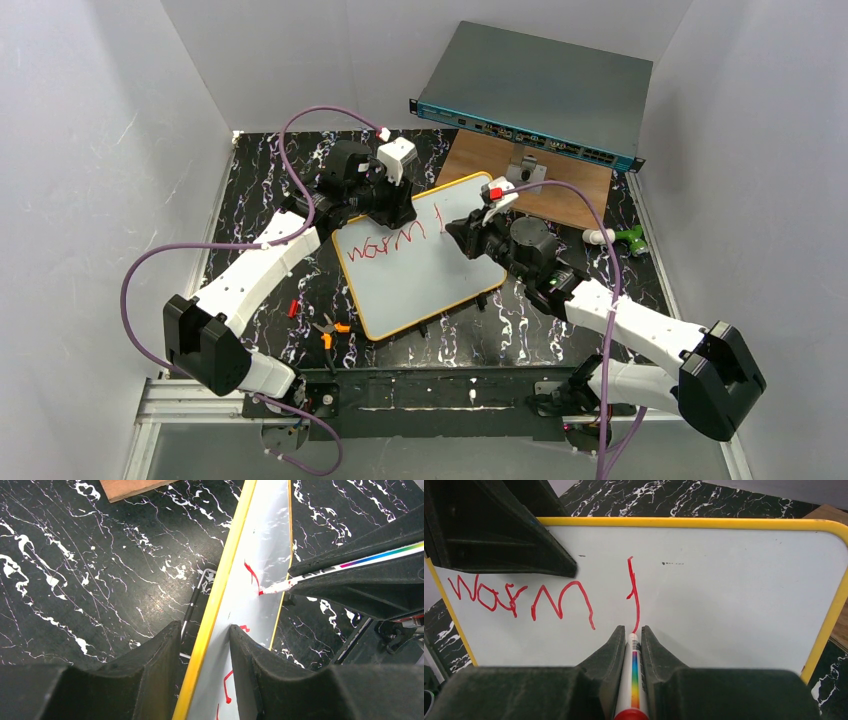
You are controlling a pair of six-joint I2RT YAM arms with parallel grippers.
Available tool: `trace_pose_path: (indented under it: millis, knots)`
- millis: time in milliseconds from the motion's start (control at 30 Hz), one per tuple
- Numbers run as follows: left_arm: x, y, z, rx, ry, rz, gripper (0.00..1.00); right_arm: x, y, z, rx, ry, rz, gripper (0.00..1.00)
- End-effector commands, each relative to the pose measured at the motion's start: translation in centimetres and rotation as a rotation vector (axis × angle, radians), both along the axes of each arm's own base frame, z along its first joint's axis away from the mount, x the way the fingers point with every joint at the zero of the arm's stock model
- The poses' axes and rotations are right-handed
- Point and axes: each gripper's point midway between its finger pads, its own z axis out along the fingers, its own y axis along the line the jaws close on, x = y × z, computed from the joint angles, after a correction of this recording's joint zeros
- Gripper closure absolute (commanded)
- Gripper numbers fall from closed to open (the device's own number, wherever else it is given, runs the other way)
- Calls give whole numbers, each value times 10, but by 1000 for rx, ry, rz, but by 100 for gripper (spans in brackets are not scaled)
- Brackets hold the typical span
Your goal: Write a sentence on the whiteboard
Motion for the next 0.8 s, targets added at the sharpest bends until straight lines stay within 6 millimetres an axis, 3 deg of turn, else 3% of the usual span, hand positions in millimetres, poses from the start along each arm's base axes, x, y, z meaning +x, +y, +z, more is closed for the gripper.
trace_pose_path:
  millis: [0, 367, 767]
  knots:
    - [-1, 1, 33, -51, -96, -8, 100, 10, 2, 31, 29, -64, -30, 99]
    - [-4, 2, 34, -55, -99, -11, 100, 30, 3, 61, 17, -126, -94, 99]
    - [-5, 4, 37, -62, -117, -6, 100, 31, -13, 37, -35, -82, -159, 99]
